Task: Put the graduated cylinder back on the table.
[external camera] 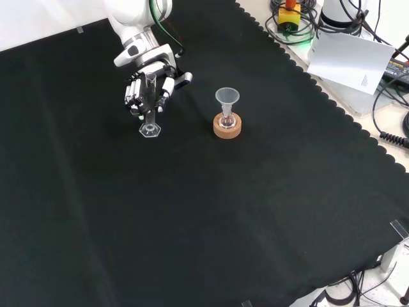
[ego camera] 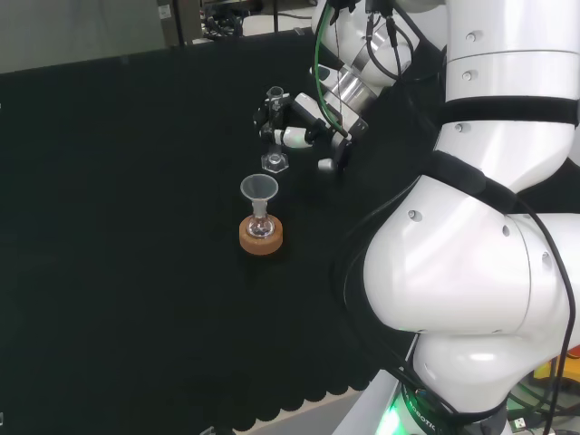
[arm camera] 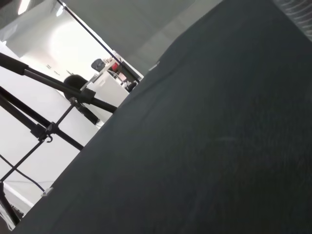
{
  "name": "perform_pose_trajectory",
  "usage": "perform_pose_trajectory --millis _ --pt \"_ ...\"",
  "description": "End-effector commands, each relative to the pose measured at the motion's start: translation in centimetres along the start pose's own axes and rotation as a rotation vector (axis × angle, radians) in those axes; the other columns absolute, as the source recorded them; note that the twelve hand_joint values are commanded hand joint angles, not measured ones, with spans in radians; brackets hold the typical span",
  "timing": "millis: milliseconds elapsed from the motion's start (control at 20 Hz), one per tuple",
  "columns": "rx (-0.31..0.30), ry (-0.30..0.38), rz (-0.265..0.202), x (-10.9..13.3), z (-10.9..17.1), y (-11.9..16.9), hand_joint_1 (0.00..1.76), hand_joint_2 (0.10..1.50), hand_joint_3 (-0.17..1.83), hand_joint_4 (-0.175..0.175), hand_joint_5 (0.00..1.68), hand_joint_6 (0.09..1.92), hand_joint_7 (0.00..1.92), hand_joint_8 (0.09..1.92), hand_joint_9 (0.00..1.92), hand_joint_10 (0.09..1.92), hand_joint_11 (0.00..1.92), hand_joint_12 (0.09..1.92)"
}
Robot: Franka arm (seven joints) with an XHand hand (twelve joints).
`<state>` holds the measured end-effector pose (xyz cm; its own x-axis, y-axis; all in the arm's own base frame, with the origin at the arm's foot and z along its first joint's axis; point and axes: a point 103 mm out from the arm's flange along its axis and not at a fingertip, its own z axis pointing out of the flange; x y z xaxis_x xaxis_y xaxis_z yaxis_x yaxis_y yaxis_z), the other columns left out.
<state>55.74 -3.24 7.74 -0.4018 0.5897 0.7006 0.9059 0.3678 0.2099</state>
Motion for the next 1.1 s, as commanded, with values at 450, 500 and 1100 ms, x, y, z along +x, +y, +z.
perform_pose_trajectory --millis 450,500,1100 --pt "0.003 -0.064 0.057 0.7 -1.4 0.3 0.95 1.08 -0.17 -0.038 0.61 0.70 0.58 0.58 0.99 0.09 0.59 1.23" --pt "0.000 -0.067 0.058 0.7 -1.5 0.3 0.95 1.08 -0.17 -0.042 0.58 0.69 0.56 0.58 0.97 0.09 0.57 1.24" --pt "0.023 -0.144 0.150 1.5 -4.4 -0.1 0.89 1.00 -0.17 -0.072 0.32 0.21 0.17 0.65 0.62 0.09 0.25 1.35"
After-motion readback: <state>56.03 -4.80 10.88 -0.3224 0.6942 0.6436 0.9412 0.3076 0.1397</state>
